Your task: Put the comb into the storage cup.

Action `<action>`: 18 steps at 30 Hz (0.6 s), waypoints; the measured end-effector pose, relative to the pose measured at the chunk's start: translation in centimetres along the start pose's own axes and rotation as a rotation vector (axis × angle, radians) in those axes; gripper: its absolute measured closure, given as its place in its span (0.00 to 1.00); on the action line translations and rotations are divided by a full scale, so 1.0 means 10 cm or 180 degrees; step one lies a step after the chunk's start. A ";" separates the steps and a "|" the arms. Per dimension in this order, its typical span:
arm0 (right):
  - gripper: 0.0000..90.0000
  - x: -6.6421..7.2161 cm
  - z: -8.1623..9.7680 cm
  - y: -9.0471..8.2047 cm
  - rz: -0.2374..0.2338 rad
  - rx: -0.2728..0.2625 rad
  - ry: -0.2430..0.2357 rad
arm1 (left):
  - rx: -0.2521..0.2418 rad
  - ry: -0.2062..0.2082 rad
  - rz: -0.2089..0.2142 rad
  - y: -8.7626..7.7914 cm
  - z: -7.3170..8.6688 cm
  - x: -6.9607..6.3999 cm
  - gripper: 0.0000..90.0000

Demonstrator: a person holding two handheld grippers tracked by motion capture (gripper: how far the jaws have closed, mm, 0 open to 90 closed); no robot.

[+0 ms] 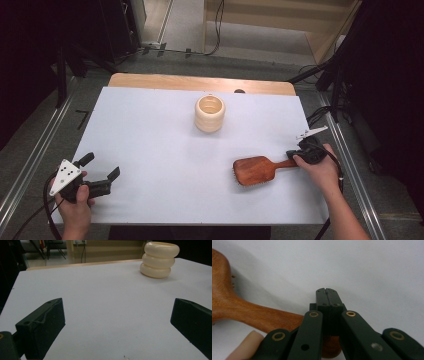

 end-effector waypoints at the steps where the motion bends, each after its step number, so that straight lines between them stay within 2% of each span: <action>1: 0.98 0.01 0.01 0.00 0.0001 -0.0003 -0.0002 | 0.0000 0.0000 -0.0001 0.00 0.00 0.00 0.00; 5: 0.98 0.06 0.08 -0.04 0.0028 -0.0043 -0.0075 | 0.0003 0.0003 0.0001 0.00 0.00 0.00 0.00; 18: 0.98 0.17 0.28 -0.08 0.0022 -0.0069 -0.0125 | 0.0018 0.0013 -0.0016 0.01 0.00 0.00 0.00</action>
Point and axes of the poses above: each handheld gripper's, and its own axes: y roughly forward along the jaws, z roughly out of its underside, x roughly to its left, the point moved 5 cm from there along y, roughly forward along the jaws, and after that the axes turned 12 degrees about x, right-handed, at the moved point
